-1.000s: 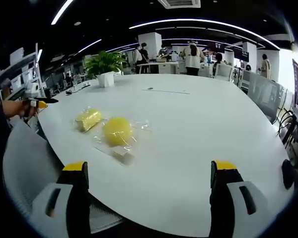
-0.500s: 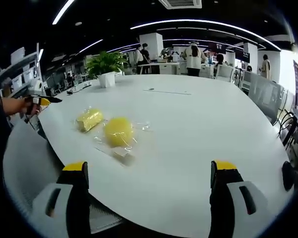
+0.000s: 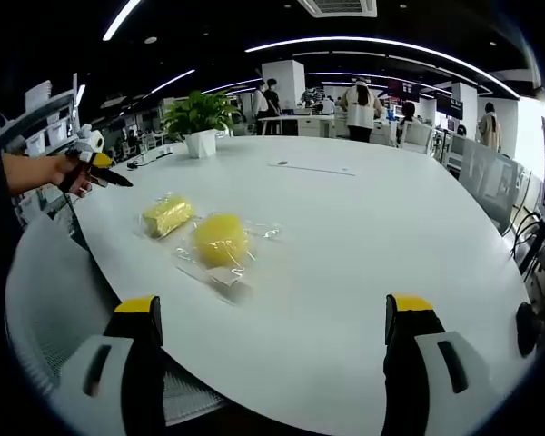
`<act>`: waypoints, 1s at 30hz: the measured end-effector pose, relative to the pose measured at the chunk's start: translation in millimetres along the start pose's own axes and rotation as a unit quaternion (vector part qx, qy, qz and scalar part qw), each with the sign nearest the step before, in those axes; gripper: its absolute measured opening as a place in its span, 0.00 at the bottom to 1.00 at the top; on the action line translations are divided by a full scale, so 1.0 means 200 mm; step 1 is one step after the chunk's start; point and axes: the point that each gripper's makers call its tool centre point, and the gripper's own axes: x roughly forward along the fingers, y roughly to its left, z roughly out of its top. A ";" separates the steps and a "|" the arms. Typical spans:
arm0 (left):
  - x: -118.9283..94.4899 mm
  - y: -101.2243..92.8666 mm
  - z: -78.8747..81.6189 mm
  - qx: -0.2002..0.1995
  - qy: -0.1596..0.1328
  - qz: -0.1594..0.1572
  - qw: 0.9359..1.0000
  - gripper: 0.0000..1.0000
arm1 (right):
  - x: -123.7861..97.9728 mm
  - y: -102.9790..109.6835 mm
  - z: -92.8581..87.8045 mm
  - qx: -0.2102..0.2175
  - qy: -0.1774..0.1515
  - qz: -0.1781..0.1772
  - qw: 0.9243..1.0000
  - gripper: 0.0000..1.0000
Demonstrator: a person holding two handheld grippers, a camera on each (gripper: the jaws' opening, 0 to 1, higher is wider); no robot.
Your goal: Compare the silicone blocks by pressing each to a similar depth, holding the contact briefly, and releasing to observe deformation and rebound differences across the visible hardness samples.
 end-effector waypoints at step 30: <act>0.47 0.11 -0.22 -0.093 0.139 -0.019 0.986 0.60 | -0.05 -0.01 -0.07 0.027 -0.003 -0.014 1.000 0.97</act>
